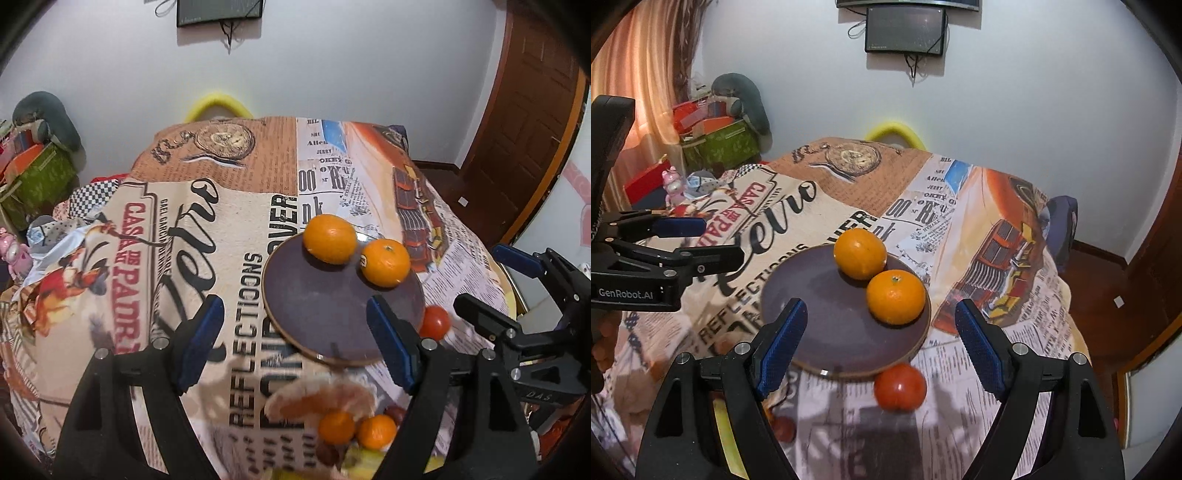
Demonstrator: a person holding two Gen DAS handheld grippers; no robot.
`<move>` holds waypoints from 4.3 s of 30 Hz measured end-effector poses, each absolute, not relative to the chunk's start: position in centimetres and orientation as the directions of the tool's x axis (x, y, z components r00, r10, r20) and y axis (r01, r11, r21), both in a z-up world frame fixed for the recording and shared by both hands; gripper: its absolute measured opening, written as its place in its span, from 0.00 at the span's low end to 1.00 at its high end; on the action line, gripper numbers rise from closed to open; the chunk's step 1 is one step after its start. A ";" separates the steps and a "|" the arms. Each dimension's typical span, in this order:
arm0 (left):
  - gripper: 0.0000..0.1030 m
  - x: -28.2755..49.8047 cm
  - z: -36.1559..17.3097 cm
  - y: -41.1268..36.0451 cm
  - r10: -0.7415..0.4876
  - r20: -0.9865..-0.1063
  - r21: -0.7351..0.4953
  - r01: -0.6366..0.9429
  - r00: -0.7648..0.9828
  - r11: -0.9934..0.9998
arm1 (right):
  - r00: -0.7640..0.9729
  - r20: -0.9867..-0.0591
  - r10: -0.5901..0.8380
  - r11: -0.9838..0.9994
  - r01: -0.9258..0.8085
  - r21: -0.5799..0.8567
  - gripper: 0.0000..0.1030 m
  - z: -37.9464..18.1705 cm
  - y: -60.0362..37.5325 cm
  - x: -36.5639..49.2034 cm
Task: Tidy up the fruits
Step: 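Lower both oranges onto the dark plate and open both grippers, then grasp a pale green sugarcane piece with the right gripper while the left gripper approaches the other, then grasp the second sugarcane piece with the left gripper and lift it, then carry both sugarcane pieces to the dark plate and lower them beside the oranges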
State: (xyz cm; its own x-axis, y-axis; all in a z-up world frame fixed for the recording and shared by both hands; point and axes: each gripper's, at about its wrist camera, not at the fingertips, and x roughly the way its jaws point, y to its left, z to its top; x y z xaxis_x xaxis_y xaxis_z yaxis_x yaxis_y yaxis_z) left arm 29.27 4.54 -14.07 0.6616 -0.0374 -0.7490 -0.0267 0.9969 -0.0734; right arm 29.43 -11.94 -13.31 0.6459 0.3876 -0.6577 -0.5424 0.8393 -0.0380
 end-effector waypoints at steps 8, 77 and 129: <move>0.82 23.5 -13.2 3.6 -0.004 -0.736 -0.014 -0.009 0.677 1.000 | 0.646 -0.658 0.387 0.837 -0.545 -0.042 0.78 -12.5 -13.1 25.3; 0.91 18.1 -24.9 3.6 -0.028 -0.862 -0.118 -0.147 0.505 0.982 | 0.374 -0.831 0.413 0.816 -0.556 0.155 0.38 -21.7 -15.9 20.3; 0.34 19.3 -18.8 6.7 -0.051 -0.773 -0.116 -0.062 0.632 0.991 | 0.524 -0.723 0.450 0.835 -0.534 0.133 0.32 -17.2 -14.8 23.2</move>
